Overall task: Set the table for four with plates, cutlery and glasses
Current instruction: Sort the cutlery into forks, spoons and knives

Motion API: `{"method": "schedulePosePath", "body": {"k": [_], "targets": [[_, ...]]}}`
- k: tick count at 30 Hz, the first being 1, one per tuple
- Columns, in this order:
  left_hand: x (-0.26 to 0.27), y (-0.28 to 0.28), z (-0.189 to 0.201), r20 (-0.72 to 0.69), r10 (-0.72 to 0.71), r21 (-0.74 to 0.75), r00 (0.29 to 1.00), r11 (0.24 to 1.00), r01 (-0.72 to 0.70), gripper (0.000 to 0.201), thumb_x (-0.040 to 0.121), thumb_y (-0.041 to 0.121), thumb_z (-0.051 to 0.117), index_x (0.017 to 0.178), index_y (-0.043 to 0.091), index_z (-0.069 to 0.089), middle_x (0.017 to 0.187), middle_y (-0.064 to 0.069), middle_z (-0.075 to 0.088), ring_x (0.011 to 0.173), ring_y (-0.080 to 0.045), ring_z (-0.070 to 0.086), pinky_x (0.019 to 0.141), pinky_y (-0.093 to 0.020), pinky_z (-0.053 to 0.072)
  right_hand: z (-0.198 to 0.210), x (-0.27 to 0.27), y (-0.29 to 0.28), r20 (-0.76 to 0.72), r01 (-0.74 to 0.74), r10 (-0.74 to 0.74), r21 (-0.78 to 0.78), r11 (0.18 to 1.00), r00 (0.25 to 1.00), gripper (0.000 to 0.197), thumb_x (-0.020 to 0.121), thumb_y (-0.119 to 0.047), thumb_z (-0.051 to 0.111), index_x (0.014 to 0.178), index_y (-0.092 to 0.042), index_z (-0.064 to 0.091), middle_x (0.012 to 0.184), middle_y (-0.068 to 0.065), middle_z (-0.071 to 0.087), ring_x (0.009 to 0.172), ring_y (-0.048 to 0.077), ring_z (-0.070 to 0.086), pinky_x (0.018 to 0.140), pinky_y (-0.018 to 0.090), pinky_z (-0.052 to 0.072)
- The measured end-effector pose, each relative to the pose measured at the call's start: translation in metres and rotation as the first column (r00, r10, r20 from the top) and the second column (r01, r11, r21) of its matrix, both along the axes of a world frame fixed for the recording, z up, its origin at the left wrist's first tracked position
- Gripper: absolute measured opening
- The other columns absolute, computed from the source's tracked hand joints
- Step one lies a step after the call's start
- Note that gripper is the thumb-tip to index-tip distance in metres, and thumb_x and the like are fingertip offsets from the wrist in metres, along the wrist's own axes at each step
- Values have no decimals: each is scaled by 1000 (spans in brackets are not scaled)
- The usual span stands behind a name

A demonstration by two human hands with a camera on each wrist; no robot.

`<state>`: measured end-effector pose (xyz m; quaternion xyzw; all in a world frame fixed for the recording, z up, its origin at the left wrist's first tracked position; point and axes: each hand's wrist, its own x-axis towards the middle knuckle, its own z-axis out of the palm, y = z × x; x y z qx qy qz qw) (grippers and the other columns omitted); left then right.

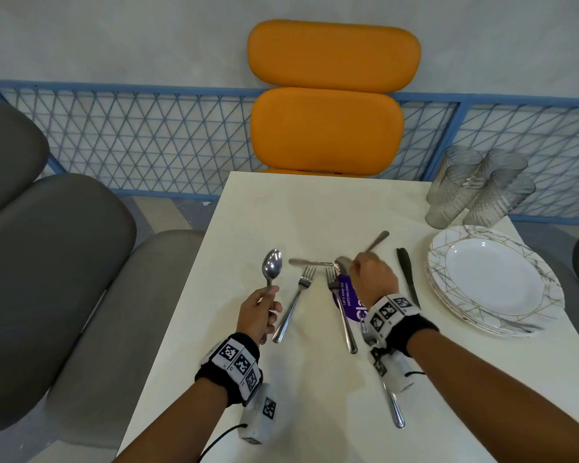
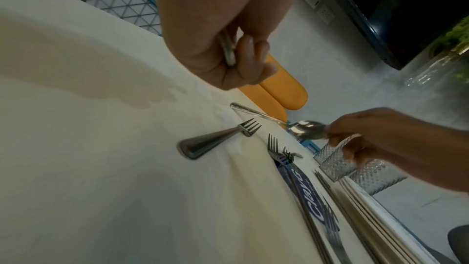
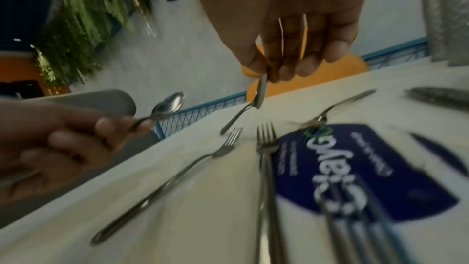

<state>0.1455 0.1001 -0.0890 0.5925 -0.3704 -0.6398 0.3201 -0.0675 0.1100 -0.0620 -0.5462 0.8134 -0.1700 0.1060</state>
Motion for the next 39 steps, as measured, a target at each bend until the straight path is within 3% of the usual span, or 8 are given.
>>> {"method": "schedulePosePath", "body": {"k": [5,13,16,21,25,29,34,39], "targets": [[-4,-3,7,34,30,-43,999,999,-28,21,94,26,47,106,15,60,69,1,54,43,-9,31,32,-13,20,37,-39,-4,129,-27,75,-335,942,989,21,94,-14,46,101,-2,61,101,15,62,87,29,60,76,32,46],[-39,9,15,-42,-174,-109,984,980,169,23,99,22,37,102,17,60,73,-2,55,52,-9,45,45,-19,35,43,-5,-11,488,-161,290,-289,944,823,13,90,-13,57,92,-5,67,69,-6,59,62,5,51,58,8,41],[-51,20,20,-113,-237,-72,965,970,230,26,99,30,39,110,14,56,71,-3,55,52,-14,53,48,-24,44,30,12,-15,543,-63,212,-280,958,813,11,88,-12,59,92,-4,66,65,-9,55,59,6,50,60,17,44],[-59,26,22,-192,-193,-14,962,981,193,32,99,31,38,118,11,53,62,0,47,37,-7,35,35,-14,26,15,26,-16,540,128,38,-267,955,841,19,88,-16,59,103,-5,57,66,-1,50,67,19,52,71,35,50],[-58,26,25,-210,-201,-46,957,980,196,32,100,29,37,118,9,54,61,-1,48,38,-7,37,34,-15,29,7,29,-16,546,160,-70,-120,980,835,34,95,-34,46,104,-4,59,84,9,59,76,21,55,78,38,49],[-58,28,32,-280,-225,-39,933,974,223,31,100,24,36,115,3,53,56,-5,54,38,-12,47,35,-18,38,3,30,-13,731,190,-120,-14,982,671,41,97,-36,39,91,-1,61,64,9,57,49,18,52,43,19,45],[-58,29,32,-310,-310,-46,899,949,312,33,101,23,33,120,3,51,56,-7,60,37,-16,55,36,-23,47,5,34,-15,704,229,-179,24,973,687,49,99,-36,32,109,2,60,102,20,62,95,33,58,92,47,48],[-60,28,34,-275,-345,-42,897,937,347,31,101,27,35,114,11,57,51,-4,55,34,-12,44,34,-17,38,8,31,-11,632,240,-160,-42,970,758,44,101,-28,27,112,4,54,115,22,59,99,30,53,88,32,39]]}}
